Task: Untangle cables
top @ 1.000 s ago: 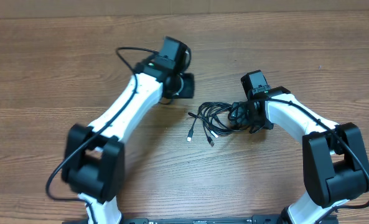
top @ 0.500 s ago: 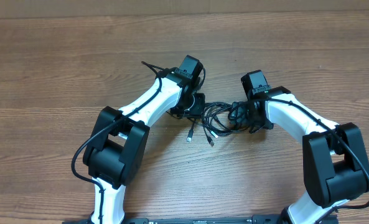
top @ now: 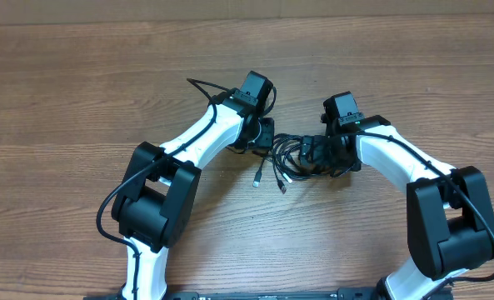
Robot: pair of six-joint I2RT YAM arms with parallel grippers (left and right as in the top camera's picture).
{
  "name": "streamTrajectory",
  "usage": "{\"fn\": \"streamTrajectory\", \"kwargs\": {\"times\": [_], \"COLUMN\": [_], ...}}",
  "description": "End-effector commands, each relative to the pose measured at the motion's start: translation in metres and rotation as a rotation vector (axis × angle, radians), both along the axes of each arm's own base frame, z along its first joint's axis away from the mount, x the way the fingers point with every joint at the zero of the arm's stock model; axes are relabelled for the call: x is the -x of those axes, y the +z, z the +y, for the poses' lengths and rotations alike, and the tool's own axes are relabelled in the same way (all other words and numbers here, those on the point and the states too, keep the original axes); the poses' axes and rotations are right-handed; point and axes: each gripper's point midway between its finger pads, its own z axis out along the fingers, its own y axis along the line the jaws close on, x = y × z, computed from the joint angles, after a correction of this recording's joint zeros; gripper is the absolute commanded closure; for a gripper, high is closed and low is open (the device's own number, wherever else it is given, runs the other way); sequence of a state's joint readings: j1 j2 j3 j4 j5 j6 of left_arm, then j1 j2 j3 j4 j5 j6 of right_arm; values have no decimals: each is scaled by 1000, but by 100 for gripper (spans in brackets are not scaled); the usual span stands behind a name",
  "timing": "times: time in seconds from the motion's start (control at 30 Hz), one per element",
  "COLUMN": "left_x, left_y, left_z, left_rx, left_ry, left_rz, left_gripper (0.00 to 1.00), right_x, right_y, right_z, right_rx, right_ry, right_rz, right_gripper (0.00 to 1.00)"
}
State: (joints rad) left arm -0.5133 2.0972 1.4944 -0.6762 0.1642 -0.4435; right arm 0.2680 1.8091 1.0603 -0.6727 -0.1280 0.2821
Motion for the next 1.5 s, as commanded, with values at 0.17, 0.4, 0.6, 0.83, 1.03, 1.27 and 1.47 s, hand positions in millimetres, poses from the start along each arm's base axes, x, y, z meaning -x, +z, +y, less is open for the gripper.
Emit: {"fn": "streamTrajectory", "kwargs": {"times": [0.17, 0.4, 0.6, 0.83, 1.03, 1.27, 1.47], "left_x": [4, -8, -9, -8, 5, 4, 4], "left_y": [-20, 4, 19, 1, -31, -43, -43], "left_z": [-14, -10, -14, -21, -24, 5, 26], "left_rx": [8, 13, 12, -55, -125, -231, -229], "left_ry": [-13, 33, 30, 40, 21, 31, 36], "left_rz": [19, 33, 36, 12, 53, 73, 126], "left_gripper": [54, 54, 52, 52, 53, 89, 87], "right_x": [12, 11, 8, 8, 9, 0, 5], "right_y": [-7, -7, -7, -7, -7, -13, -27], "right_z": [12, 13, 14, 13, 11, -19, -25], "right_rx": [-73, -74, -78, -77, -64, 113, 147], "right_ry": [37, 38, 38, 38, 35, 1, -1], "right_rz": [52, 51, 36, 37, 38, -3, 29], "right_gripper": [2, 2, 2, 2, 2, 2, 2]}}
